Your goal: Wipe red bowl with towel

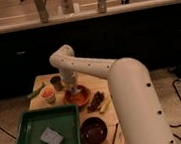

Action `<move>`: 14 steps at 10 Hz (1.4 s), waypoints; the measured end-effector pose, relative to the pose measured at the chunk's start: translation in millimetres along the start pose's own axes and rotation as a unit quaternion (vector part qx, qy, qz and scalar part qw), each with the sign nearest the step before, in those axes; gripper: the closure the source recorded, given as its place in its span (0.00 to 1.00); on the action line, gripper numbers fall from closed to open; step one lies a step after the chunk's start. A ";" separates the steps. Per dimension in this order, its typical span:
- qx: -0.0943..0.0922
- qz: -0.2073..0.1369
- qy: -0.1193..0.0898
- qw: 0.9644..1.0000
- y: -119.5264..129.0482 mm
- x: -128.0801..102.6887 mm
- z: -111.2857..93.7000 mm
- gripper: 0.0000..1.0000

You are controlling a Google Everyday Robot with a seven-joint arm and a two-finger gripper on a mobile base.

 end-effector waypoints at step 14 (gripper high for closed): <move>-0.012 0.034 -0.012 0.999 70.4 -6.1 12.0 1.00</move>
